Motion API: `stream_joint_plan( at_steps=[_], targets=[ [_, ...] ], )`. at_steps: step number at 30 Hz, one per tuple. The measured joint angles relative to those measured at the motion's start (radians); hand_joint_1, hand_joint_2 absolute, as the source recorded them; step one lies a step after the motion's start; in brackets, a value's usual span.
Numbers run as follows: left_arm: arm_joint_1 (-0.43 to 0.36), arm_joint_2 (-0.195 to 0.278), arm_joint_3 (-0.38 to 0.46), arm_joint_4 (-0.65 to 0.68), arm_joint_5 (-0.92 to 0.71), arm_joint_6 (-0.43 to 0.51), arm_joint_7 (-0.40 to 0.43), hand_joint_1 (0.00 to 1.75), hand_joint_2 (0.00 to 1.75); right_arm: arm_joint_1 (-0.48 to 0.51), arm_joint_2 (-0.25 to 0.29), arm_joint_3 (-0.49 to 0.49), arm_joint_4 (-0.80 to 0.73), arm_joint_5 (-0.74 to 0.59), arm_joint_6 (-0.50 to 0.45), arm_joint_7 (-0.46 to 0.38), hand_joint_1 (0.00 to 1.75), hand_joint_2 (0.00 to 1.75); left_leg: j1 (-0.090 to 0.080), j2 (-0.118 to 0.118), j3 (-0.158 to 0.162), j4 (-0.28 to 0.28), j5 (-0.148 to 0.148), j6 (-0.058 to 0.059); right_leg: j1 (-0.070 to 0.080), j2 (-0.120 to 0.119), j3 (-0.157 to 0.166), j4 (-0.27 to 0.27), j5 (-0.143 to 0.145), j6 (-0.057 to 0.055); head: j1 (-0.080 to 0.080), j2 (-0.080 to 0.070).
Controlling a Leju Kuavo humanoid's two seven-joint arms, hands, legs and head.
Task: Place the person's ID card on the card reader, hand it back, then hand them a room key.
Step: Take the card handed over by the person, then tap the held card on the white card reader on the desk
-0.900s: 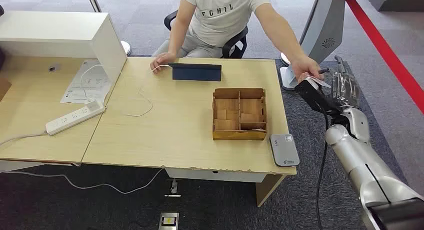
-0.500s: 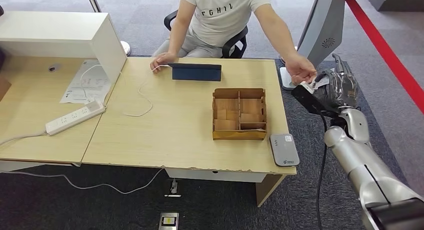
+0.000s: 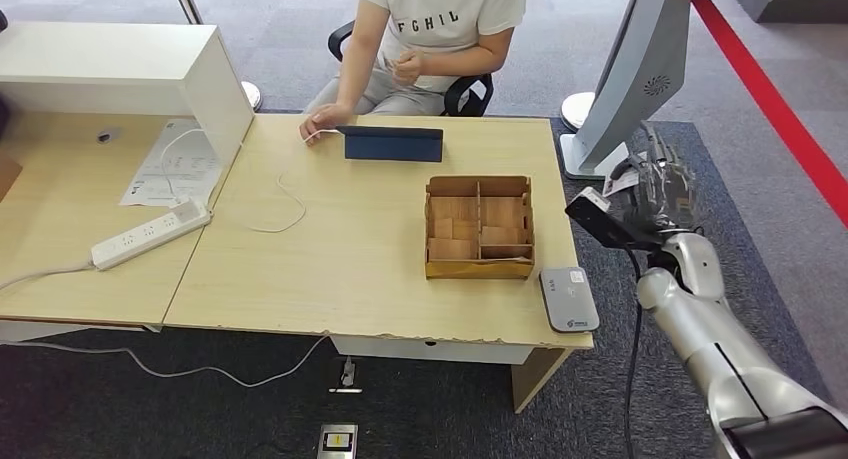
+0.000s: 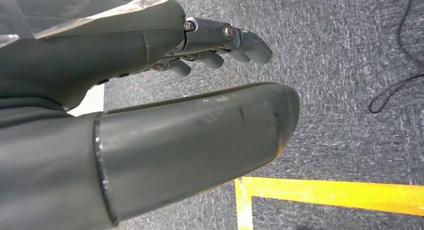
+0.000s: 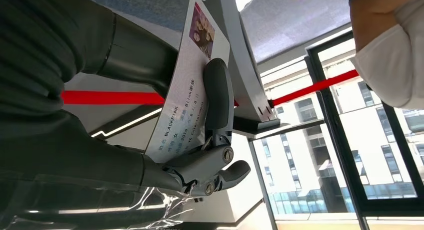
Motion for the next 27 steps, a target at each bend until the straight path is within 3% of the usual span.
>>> stream_joint_plan(
  at_steps=[27],
  targets=[
    [0.002,0.009,0.0,0.0,-0.001,-0.02,-0.046,0.0,0.0,0.175,-0.07,0.012,-0.008,-0.026,-0.021,-0.021,1.75,1.75,0.0,0.0,0.0,0.0,0.0,0.0,0.0,0.0,0.0,0.0,0.0,0.0,0.0,0.0]
  ],
)
